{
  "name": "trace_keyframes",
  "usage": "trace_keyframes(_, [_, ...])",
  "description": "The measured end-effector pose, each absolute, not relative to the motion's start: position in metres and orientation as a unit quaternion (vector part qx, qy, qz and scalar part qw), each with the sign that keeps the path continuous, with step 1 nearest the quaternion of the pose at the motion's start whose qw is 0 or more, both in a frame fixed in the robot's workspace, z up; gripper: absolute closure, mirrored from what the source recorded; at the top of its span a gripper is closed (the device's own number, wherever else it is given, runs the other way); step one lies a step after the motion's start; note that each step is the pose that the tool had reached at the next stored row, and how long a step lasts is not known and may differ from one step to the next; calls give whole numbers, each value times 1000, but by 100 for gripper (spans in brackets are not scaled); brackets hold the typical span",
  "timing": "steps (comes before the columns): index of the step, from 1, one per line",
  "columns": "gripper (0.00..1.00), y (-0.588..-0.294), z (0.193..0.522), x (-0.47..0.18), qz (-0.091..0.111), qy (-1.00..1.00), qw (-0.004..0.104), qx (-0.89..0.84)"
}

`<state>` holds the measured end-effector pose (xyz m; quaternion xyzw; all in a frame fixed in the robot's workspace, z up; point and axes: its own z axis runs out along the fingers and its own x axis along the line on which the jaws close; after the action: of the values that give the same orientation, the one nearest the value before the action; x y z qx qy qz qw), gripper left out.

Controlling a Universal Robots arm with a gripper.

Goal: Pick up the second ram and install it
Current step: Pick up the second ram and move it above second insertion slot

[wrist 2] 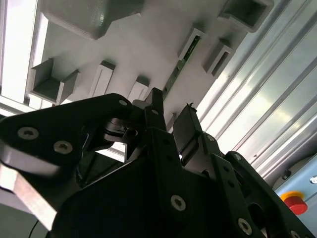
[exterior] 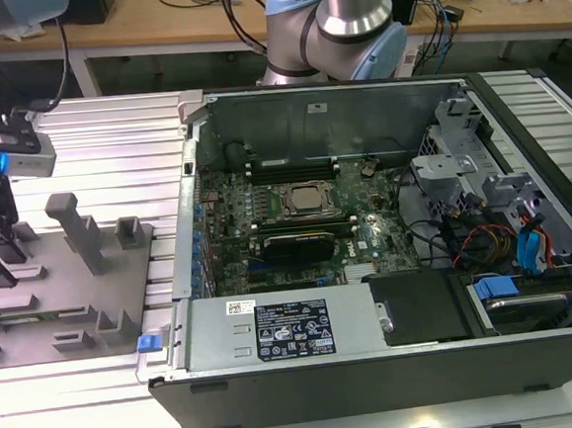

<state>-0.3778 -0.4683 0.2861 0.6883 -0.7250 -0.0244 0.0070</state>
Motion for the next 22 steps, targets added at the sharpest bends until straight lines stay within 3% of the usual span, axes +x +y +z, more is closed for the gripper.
trace_keyframes(22, [64,-471,244,-378,-24,-725,7,688])
